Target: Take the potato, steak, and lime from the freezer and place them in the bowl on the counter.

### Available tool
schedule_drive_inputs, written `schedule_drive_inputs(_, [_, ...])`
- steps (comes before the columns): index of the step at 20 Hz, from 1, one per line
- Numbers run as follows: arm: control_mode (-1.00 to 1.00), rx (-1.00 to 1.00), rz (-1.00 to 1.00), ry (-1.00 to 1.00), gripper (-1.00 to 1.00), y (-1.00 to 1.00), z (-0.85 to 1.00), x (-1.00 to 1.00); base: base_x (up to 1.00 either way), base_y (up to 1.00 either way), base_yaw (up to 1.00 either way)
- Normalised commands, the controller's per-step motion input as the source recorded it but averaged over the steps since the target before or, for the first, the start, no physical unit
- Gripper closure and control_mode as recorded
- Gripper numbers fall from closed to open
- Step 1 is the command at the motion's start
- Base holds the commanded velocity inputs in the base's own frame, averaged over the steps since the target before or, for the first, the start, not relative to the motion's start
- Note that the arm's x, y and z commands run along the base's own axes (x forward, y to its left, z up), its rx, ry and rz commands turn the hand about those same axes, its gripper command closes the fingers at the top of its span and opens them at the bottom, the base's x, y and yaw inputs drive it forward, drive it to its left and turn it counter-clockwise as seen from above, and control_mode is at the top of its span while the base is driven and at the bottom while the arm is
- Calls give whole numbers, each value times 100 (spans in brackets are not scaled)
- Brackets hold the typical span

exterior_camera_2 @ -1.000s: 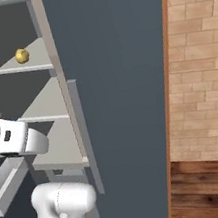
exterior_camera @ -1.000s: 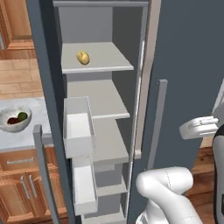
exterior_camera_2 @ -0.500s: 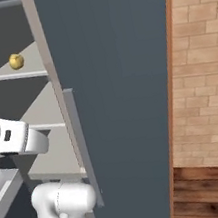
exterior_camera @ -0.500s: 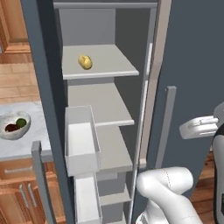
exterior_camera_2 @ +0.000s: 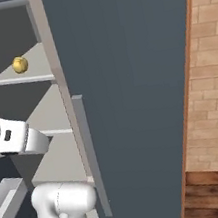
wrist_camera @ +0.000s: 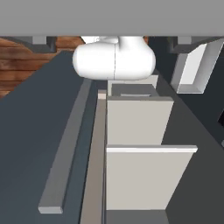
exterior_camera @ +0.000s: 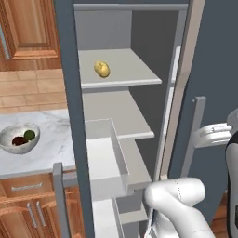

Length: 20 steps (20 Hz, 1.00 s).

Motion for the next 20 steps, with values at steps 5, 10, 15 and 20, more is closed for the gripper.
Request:
schedule_drive_inputs(5, [100,0,0,0,-100,0,0,0,28,44,-2])
schedule_drive_inputs(10, [100,0,0,0,-100,0,0,0,31,45,-4])
schedule_drive_inputs(15, [100,0,0,0,-100,0,0,0,48,29,-3])
schedule_drive_inputs(20, [100,0,0,0,-100,0,0,0,56,22,0])
